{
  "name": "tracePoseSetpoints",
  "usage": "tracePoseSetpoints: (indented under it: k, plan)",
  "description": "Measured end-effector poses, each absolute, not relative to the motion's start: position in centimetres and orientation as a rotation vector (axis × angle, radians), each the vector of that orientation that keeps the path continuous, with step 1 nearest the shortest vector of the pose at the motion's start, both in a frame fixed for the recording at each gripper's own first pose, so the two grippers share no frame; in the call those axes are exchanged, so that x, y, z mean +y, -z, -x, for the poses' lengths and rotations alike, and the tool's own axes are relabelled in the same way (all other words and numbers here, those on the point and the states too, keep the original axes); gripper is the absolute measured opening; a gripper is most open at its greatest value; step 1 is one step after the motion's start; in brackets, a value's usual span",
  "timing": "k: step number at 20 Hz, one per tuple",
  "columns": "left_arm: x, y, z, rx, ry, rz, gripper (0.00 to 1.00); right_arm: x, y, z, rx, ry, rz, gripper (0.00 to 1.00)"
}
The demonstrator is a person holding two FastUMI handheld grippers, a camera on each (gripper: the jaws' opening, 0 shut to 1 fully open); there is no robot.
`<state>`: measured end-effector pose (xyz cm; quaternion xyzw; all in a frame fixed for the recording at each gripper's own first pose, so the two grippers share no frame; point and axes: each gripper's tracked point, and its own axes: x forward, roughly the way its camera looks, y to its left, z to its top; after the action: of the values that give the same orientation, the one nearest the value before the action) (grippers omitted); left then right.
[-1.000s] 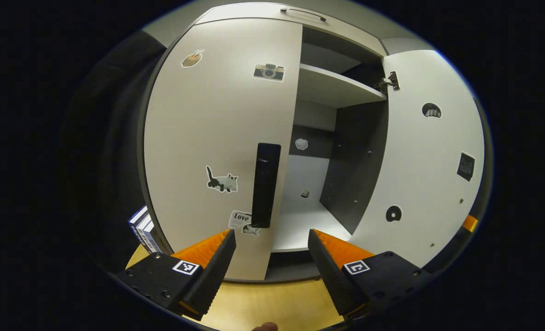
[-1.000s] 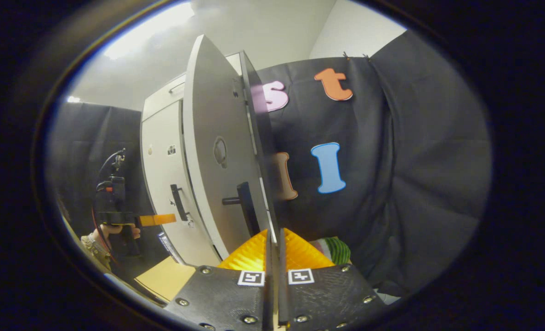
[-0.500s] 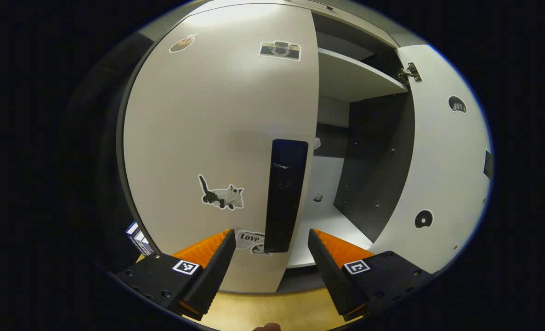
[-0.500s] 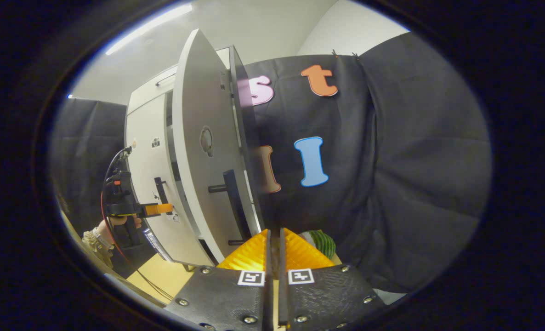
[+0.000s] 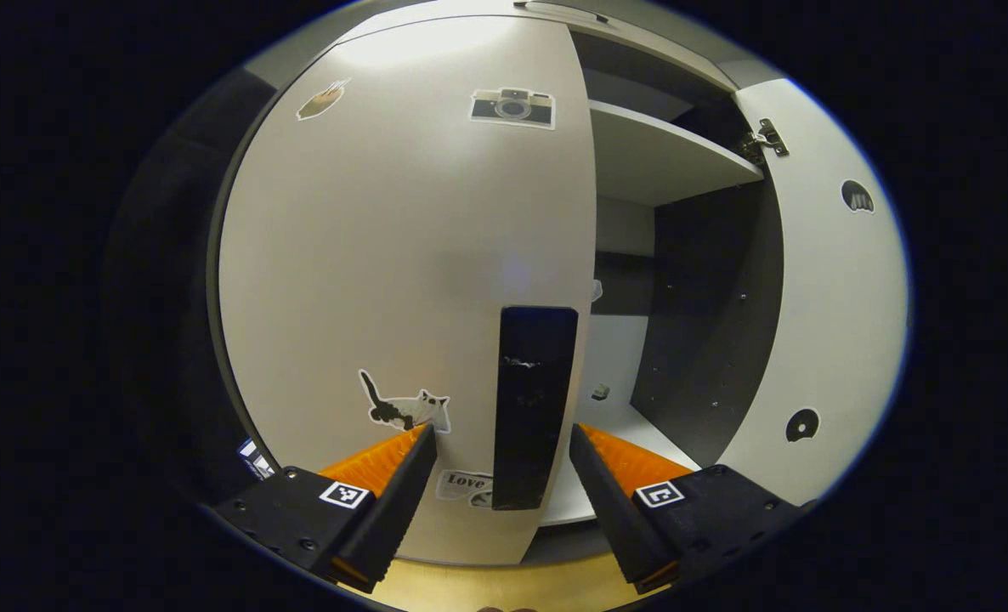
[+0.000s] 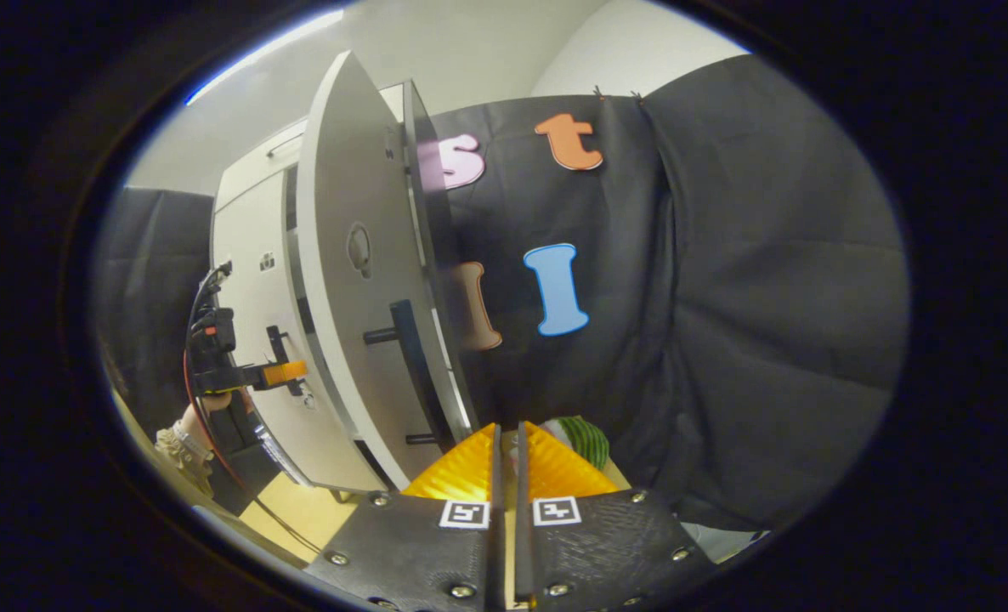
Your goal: Open the right door of the double-door shoe cabinet with the right hand, and open the left door with the left hand.
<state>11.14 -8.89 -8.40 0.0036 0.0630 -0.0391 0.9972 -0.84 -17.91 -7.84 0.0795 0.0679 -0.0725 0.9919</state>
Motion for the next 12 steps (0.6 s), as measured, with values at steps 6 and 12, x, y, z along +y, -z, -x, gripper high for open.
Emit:
tracePoseSetpoints:
  k: [6,12]
  plan:
    - [-8.2,8.6,-11.5,0.123,0.011,-0.038,0.86,-18.3,9.7,1.5,0.175,0.181,-0.199,0.05]
    - [-9.9,8.7,-11.4,0.129,0.055,-0.053,0.33,-17.7,11.6,2.7,0.229,0.184,-0.174,0.05]
